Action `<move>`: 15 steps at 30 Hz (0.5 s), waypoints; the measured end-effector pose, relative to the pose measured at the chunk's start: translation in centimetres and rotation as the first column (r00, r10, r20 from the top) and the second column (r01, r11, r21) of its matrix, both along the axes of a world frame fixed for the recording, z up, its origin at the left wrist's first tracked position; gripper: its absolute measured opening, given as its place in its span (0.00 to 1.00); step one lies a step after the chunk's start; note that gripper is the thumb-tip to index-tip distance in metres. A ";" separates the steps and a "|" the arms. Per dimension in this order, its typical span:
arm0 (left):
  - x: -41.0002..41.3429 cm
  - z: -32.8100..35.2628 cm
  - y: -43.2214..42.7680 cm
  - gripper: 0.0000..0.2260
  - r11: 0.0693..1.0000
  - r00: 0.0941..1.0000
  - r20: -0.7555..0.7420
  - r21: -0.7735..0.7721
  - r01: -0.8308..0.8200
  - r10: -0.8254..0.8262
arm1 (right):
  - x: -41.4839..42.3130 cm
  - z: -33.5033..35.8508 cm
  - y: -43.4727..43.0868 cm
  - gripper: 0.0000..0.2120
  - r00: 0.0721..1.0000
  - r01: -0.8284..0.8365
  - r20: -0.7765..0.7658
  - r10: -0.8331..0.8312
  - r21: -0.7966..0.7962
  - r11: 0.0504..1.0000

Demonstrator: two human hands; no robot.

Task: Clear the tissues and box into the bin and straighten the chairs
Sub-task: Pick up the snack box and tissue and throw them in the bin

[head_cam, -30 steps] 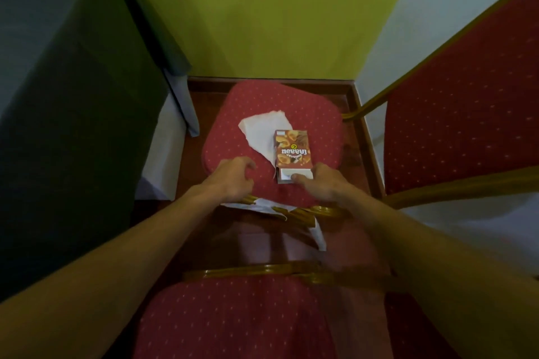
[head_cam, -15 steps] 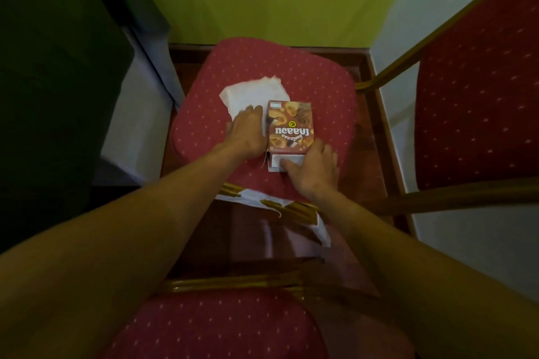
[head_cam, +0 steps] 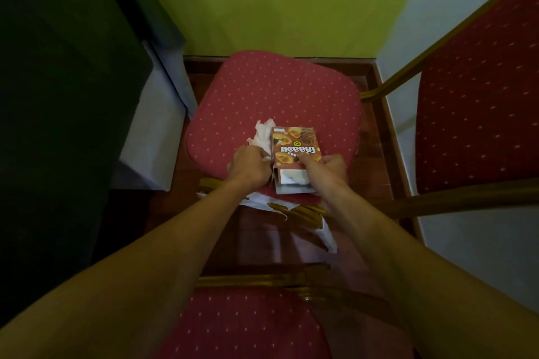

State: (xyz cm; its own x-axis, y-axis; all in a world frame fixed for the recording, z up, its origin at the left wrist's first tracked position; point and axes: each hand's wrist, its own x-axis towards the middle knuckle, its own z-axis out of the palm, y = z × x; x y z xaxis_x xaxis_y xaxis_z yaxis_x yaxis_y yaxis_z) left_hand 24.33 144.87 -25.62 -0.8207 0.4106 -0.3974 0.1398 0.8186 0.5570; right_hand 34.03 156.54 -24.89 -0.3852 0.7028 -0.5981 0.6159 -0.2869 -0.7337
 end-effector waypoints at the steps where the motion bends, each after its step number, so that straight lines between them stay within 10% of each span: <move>1: 0.4 0.5 -0.5 0.10 0.997 0.997 0.040 0.046 -0.066 0.064 | 0.3 0.3 -0.2 0.17 0.999 0.014 -0.037 -0.016 -0.051 0.999; 8: 3.4 6.1 -6.7 0.08 0.679 0.749 0.568 0.401 -0.615 0.341 | 1.5 4.0 -4.5 0.12 0.973 -0.090 -0.227 0.038 -0.225 0.970; 15: 4.6 12.5 -15.3 0.06 0.531 0.717 0.586 0.497 -0.686 0.378 | 2.5 8.1 -14.1 0.19 0.910 -0.164 -0.410 0.062 -0.220 0.962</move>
State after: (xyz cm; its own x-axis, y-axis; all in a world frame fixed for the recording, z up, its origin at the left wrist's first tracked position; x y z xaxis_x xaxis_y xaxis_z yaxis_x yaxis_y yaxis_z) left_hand 28.92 129.54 -13.15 -0.8212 0.2091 -0.5310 -0.5300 0.0653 0.8455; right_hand 36.49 142.43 -16.79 -0.6939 0.4918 -0.5259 0.3279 -0.4343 -0.8389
